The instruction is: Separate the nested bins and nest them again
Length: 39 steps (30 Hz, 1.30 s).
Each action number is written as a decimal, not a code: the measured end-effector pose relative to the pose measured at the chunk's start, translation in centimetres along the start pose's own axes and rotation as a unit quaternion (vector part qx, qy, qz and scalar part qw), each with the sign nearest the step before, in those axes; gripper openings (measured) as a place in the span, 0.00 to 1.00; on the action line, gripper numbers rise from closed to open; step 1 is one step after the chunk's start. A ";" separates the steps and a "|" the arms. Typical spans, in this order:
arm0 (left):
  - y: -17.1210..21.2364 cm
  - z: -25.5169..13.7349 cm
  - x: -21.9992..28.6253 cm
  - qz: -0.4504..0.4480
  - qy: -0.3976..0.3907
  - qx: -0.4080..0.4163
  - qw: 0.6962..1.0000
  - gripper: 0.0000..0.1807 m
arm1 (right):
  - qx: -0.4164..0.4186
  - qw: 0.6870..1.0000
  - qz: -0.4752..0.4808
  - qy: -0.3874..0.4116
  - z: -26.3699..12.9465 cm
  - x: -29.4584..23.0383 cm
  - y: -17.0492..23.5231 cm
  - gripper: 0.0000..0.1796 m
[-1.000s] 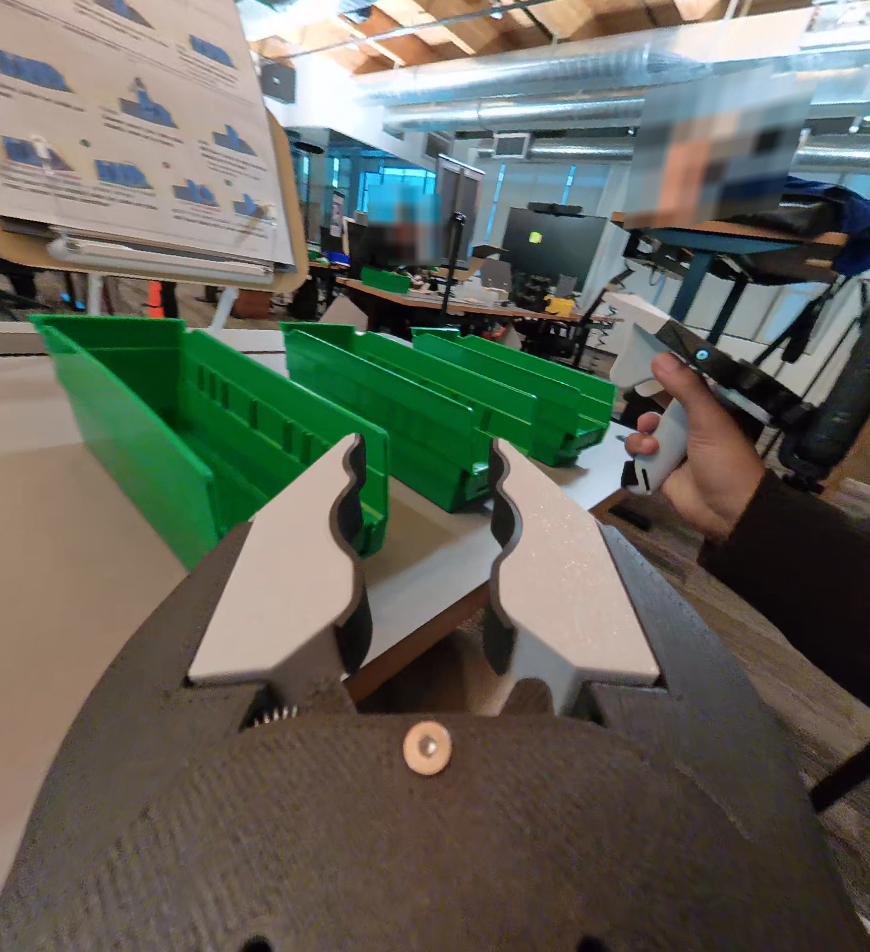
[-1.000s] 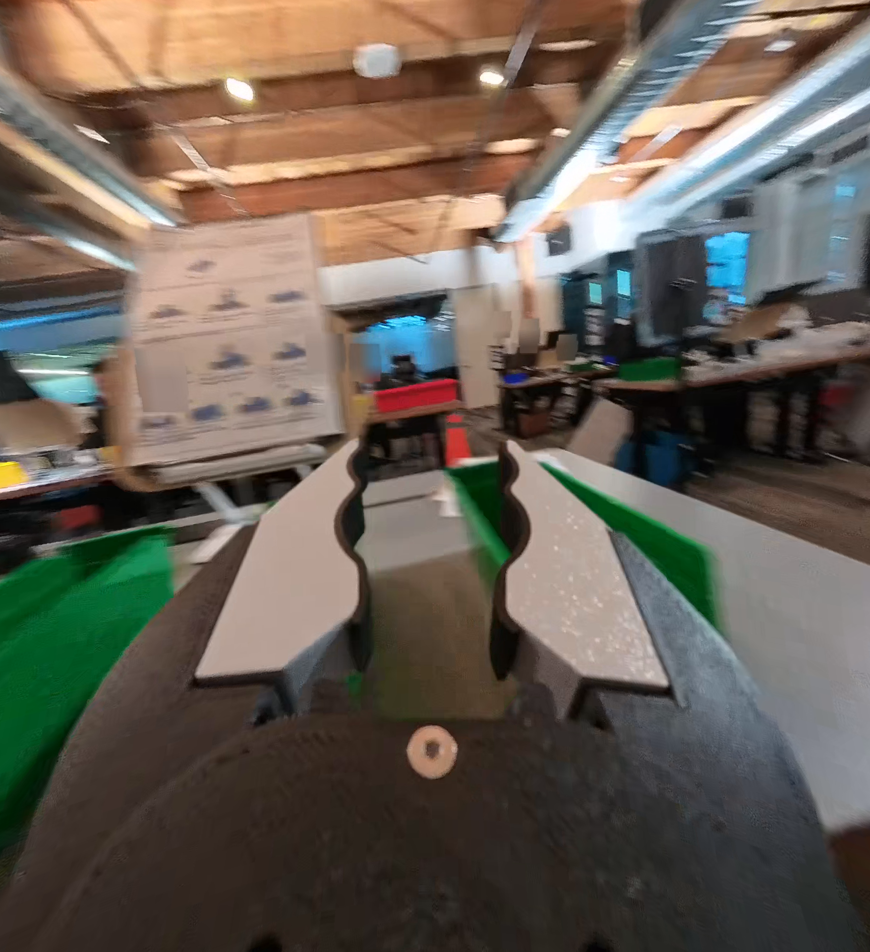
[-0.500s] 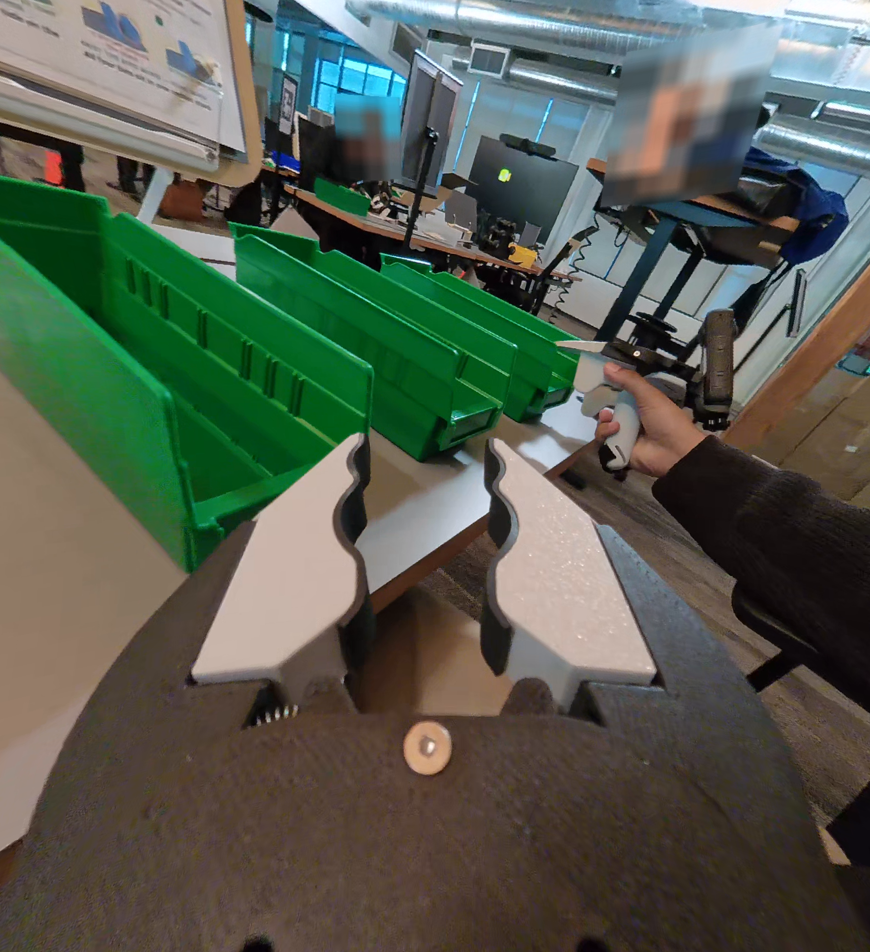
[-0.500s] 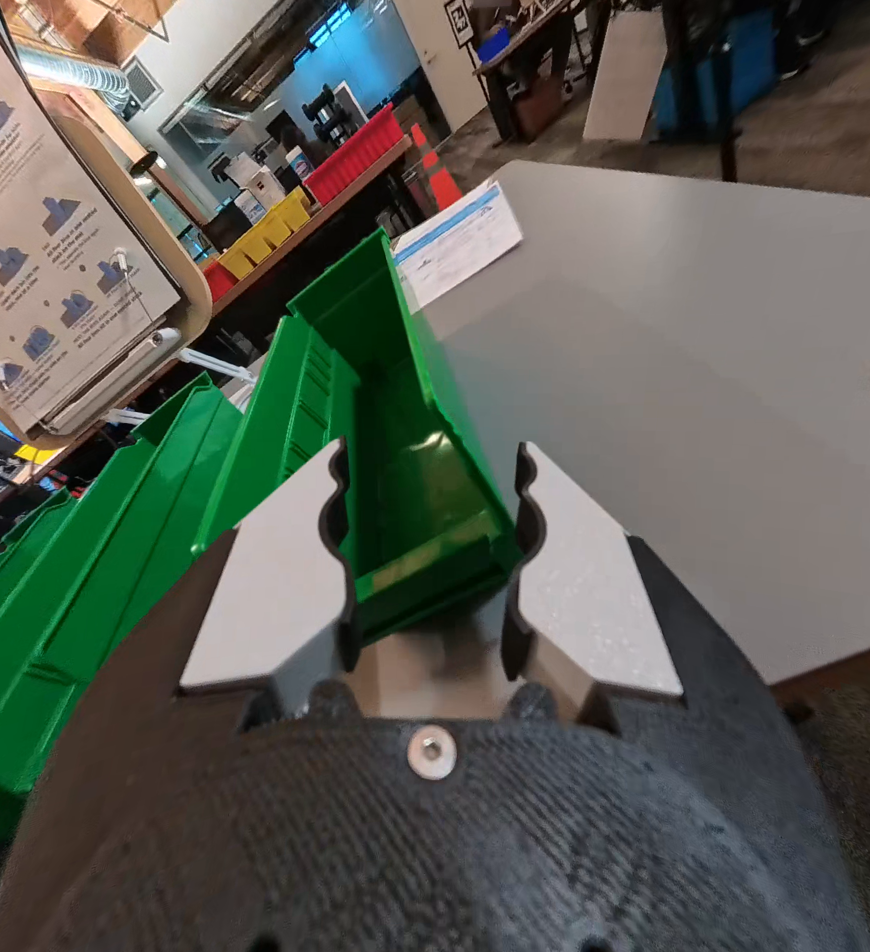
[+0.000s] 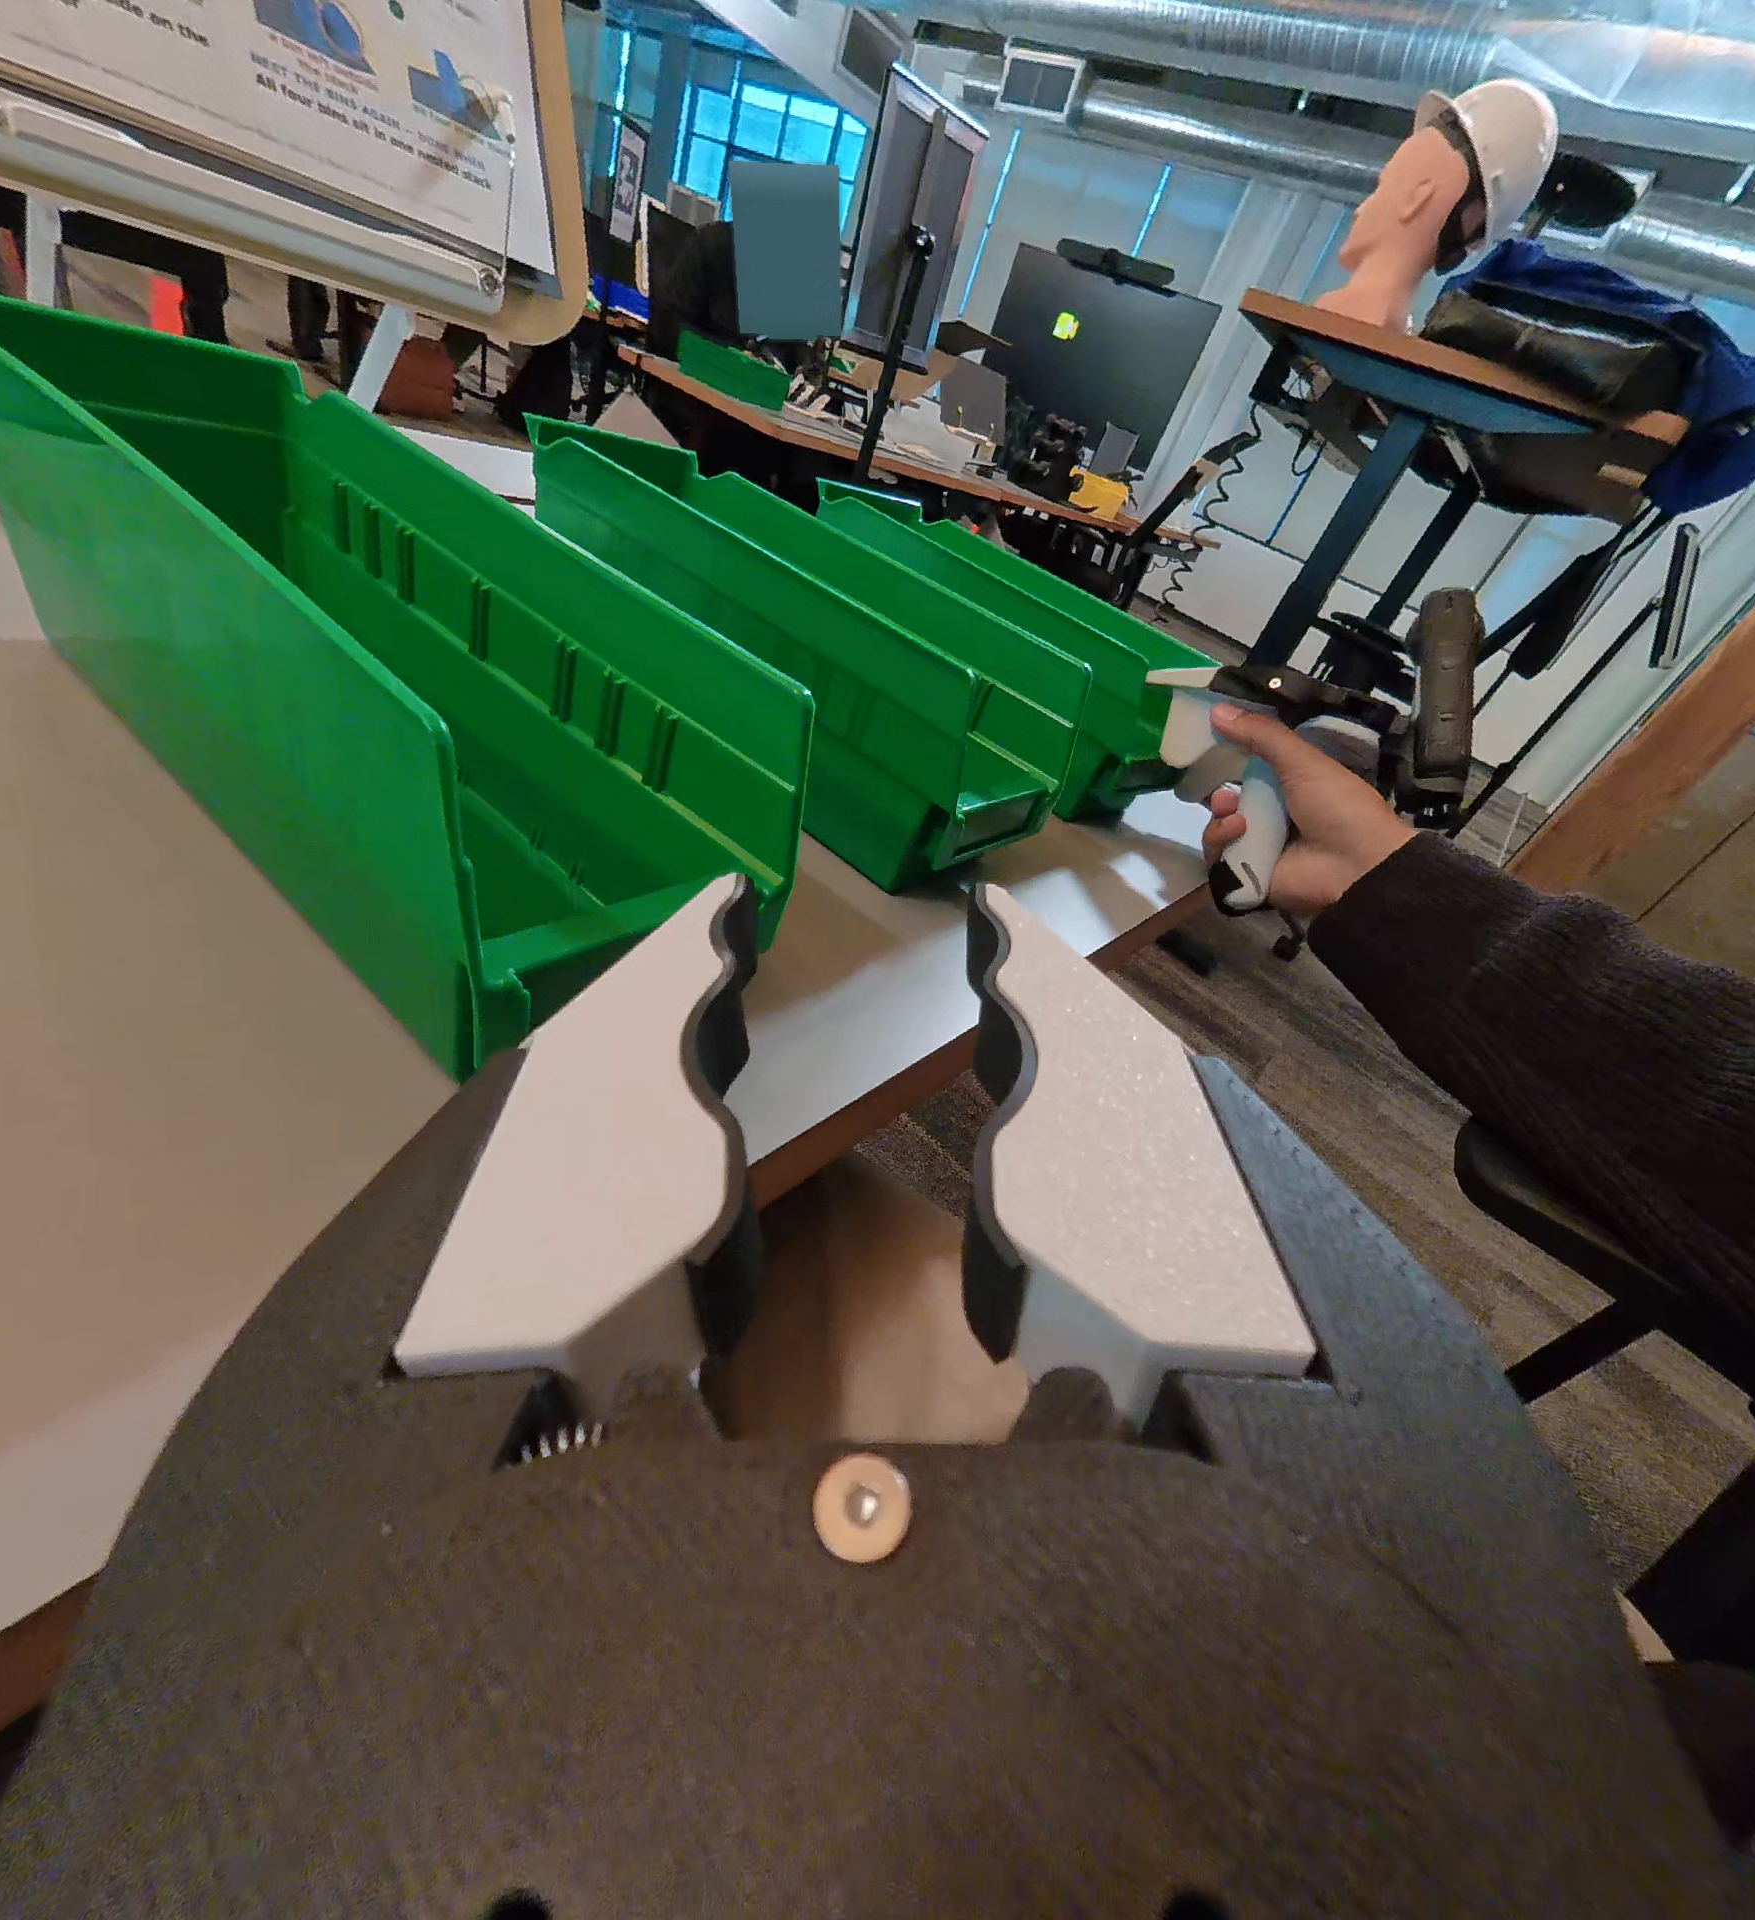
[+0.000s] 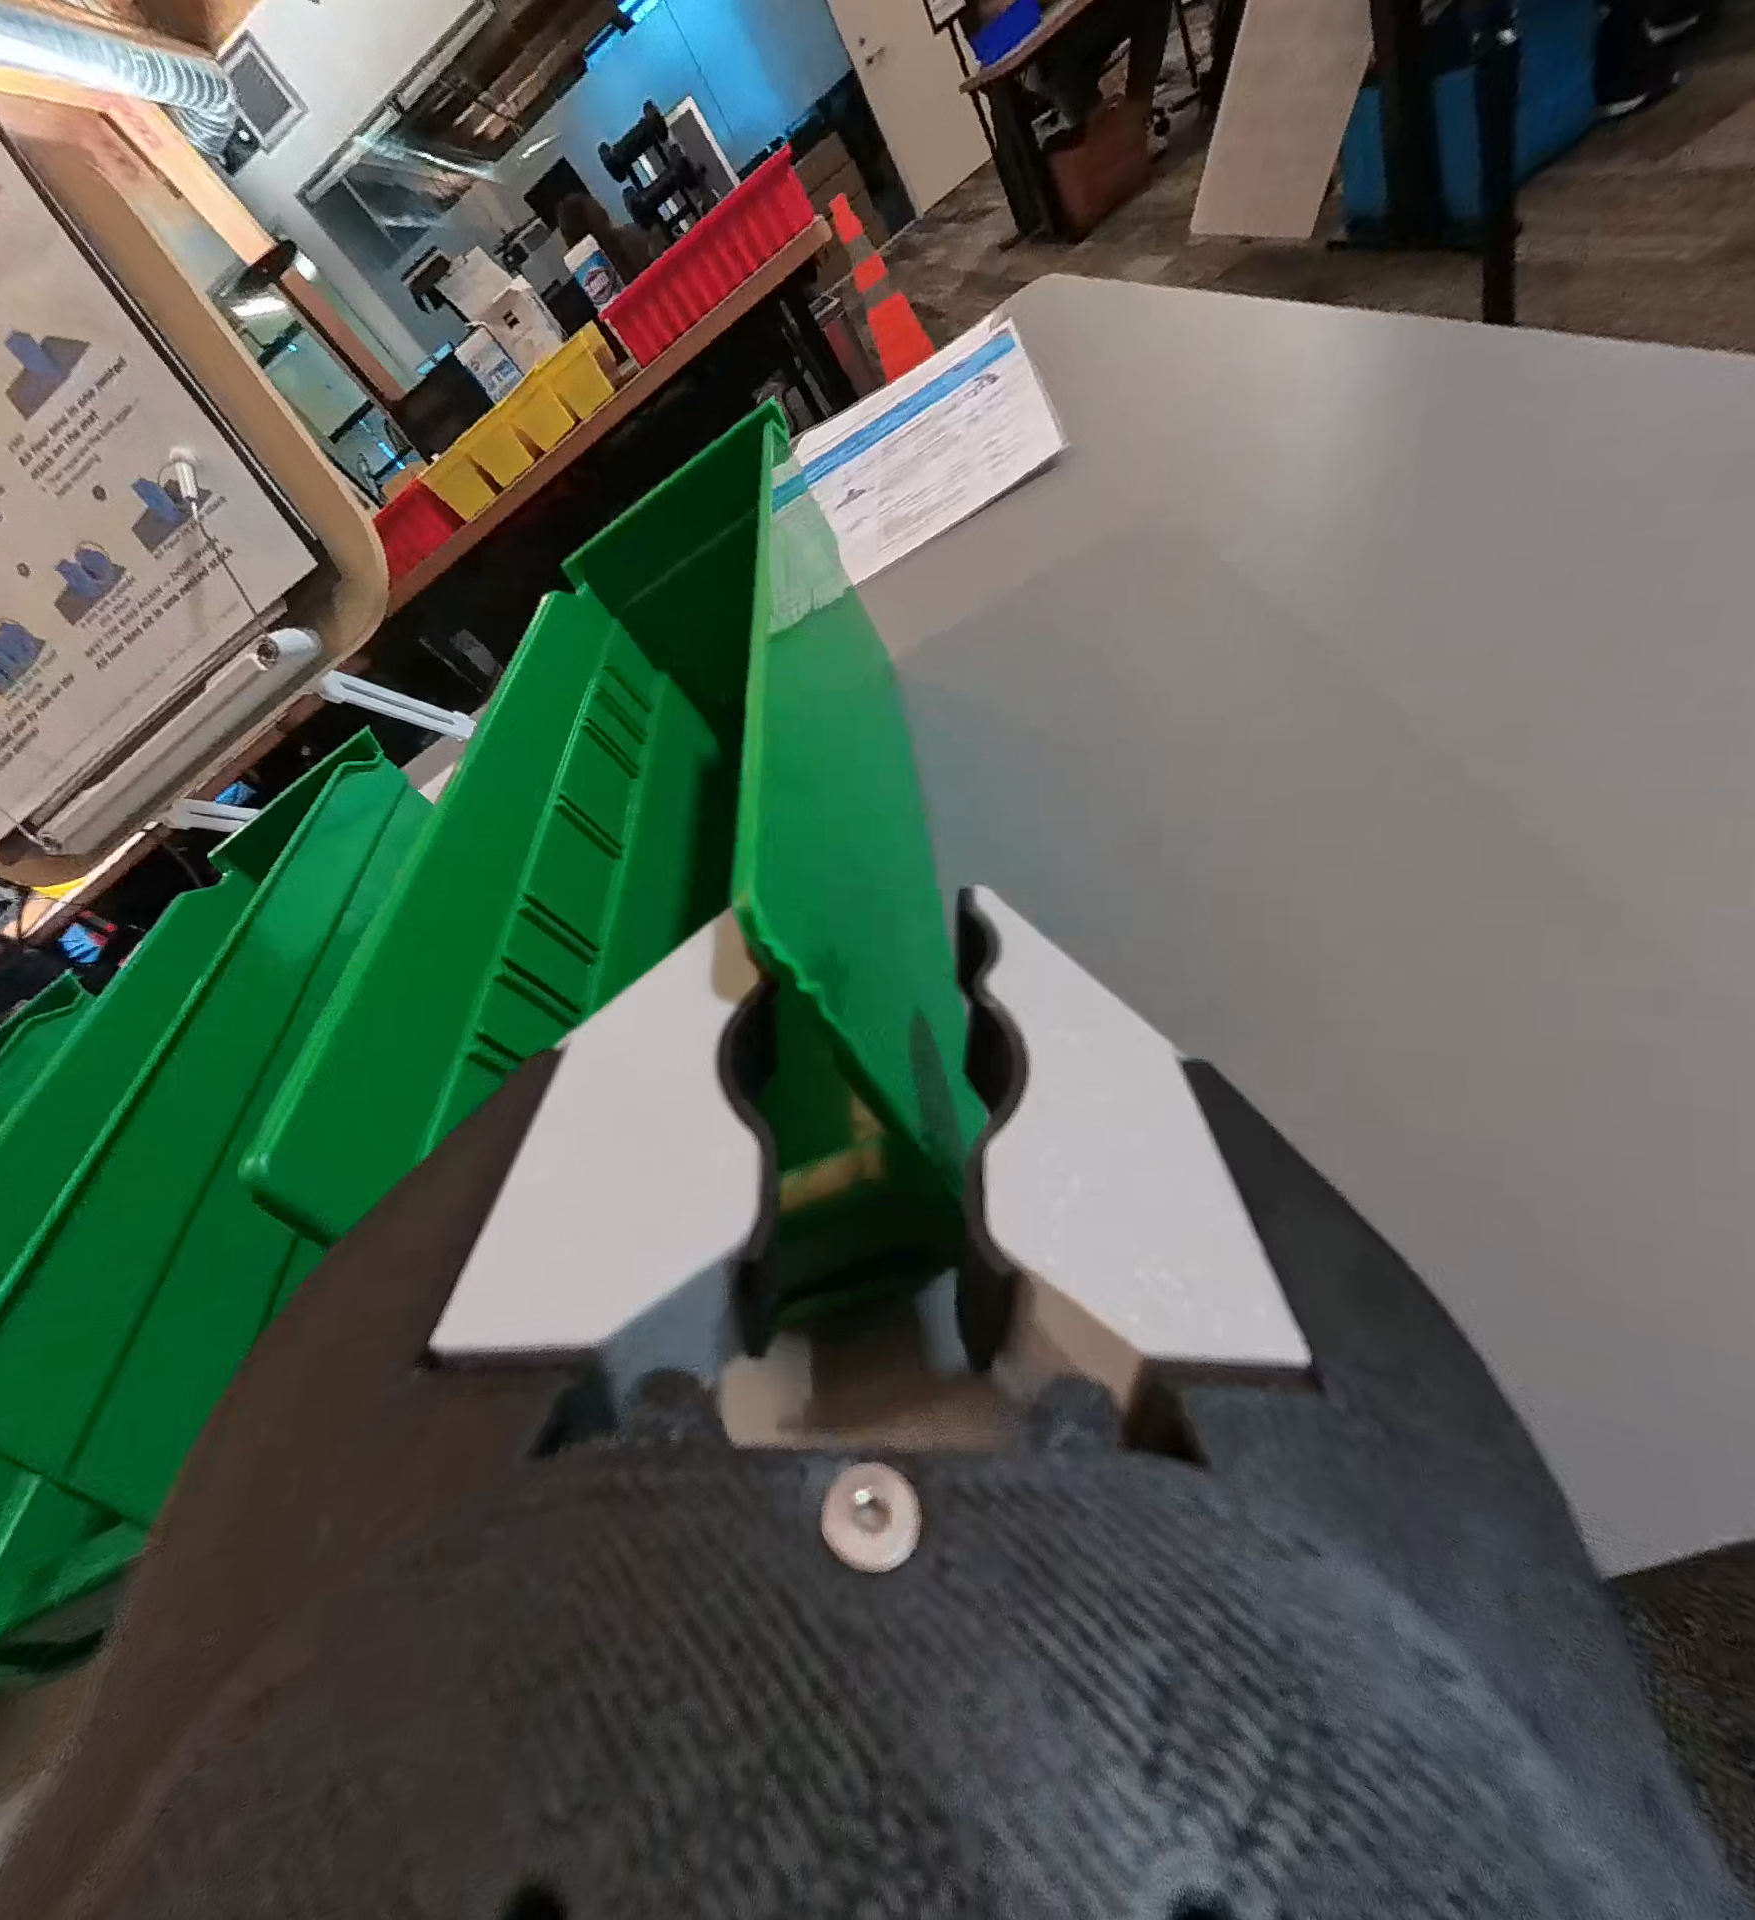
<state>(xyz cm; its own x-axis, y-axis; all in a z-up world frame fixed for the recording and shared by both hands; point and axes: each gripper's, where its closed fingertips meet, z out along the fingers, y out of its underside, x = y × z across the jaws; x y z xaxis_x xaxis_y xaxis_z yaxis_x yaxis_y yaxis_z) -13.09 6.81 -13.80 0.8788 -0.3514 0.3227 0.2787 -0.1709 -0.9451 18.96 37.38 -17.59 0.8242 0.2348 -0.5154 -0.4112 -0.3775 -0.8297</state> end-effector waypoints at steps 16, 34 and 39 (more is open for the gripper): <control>0.5 1.2 0.9 -0.010 0.025 -0.011 1.000 0.21 | -0.011 0.993 -0.111 0.043 -2.3 -0.6 -0.7 0.01; -3.6 -0.8 1.3 0.092 -0.019 0.109 0.990 0.31 | 0.098 0.933 -0.216 -0.271 -11.0 -33.5 7.0 0.00; -5.8 -2.5 1.9 0.083 -0.008 0.175 0.981 0.34 | 0.104 0.918 -0.279 -0.261 -12.2 -36.4 11.1 0.00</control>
<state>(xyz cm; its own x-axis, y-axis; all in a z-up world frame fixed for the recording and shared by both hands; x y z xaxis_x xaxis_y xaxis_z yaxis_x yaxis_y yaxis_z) -14.02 4.86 -7.55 0.9288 -0.3324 0.1639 0.2439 0.2150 -0.9457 -10.89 13.69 -5.41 0.6529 0.7573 0.0138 -0.0926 0.0979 -0.9909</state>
